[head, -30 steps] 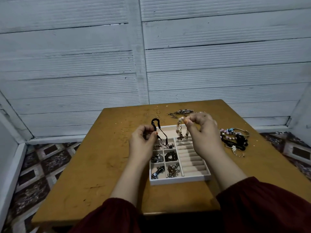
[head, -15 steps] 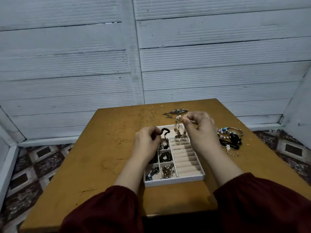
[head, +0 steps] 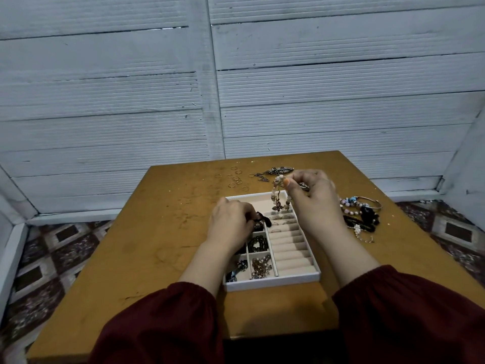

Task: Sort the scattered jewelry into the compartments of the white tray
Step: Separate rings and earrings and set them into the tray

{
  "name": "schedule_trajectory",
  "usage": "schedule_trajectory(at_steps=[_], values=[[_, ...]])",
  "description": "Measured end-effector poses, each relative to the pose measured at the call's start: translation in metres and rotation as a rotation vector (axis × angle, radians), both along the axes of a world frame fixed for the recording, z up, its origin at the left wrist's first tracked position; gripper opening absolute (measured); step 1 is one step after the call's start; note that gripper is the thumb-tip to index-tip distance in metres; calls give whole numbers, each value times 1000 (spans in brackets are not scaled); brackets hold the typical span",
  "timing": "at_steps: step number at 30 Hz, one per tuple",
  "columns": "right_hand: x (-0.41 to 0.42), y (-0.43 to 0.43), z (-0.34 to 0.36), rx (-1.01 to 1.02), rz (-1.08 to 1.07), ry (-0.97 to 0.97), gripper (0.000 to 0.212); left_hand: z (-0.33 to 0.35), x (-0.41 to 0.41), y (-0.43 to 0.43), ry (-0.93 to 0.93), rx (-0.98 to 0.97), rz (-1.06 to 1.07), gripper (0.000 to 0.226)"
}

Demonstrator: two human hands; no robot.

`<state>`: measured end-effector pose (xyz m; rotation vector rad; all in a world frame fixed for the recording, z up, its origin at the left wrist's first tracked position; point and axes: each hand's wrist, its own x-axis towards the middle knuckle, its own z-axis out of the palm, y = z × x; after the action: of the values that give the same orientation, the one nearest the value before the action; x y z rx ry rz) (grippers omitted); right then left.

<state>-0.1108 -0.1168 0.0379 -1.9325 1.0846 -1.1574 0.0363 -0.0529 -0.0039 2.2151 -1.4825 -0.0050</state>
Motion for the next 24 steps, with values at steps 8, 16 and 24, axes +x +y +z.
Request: schedule_trajectory(at_steps=[8, 16, 24], values=[[0, -1, -3, 5, -8, -10, 18, 10, -5, 1, 4, 62, -13, 23], [0, -3, -4, 18, -14, -81, 10, 17, -10, -6, -197, 61, -72, 36], [-3, -6, 0, -4, -27, -58, 17, 14, -12, -11, 4, 32, -216, 15]])
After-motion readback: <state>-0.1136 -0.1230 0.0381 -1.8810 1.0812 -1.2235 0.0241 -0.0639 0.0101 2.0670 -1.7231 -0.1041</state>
